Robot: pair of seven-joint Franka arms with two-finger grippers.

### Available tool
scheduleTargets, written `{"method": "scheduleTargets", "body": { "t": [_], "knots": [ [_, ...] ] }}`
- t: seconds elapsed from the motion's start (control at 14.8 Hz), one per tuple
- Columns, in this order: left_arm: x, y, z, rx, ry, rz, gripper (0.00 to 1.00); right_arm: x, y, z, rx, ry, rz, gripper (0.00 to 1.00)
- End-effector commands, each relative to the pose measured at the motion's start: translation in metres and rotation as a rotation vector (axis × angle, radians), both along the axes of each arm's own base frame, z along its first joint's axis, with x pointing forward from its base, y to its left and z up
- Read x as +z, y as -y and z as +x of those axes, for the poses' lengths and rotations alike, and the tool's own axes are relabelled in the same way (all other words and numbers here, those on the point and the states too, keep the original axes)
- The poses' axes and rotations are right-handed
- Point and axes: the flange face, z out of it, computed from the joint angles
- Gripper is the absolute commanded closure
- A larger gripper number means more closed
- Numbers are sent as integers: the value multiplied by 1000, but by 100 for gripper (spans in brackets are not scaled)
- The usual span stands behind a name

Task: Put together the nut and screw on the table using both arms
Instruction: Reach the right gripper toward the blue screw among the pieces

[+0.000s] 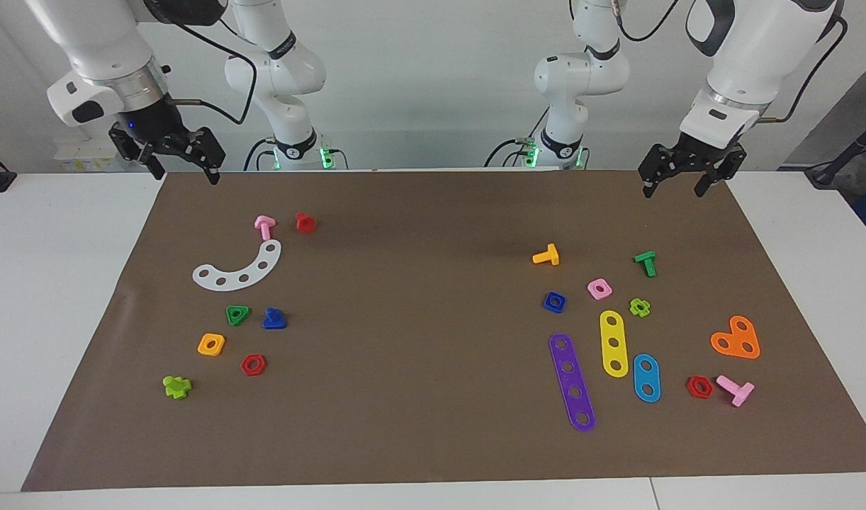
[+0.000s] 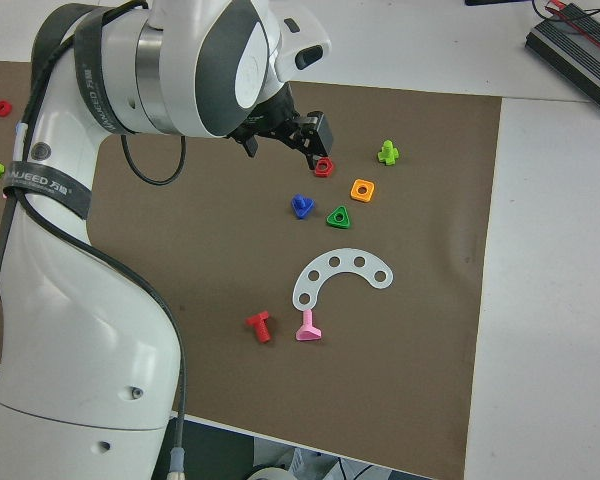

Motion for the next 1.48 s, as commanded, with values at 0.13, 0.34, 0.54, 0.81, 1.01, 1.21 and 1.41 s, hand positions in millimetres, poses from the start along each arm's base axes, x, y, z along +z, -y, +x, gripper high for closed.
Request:
{"method": "scheduleTargets", "body": {
  "t": [0.13,0.34,0.54,0.81,1.01,1.21,1.41],
  "knots": [
    [1,-3,-5,3,-4,18,0,0,-3,-8,-10,1,9,0],
    [1,-3,-5,3,-4,18,0,-3,-3,-7,-16,7,10,0],
    [1,-3,-5,1,-4,18,0,-11,-3,-3,30,45,12,0],
    [0,-3,-5,1,-3,18,0,-93,-7,12,119,118,44,0],
    [-4,-3,-6,3,-4,18,0,-151,-20,43,195,99,46,0],
    [-11,-3,-4,16,14,8,0,-204,-26,69,231,109,48,0],
    [-27,5,3,20,6,-42,1,-242,-46,84,251,141,64,0]
  ]
}}
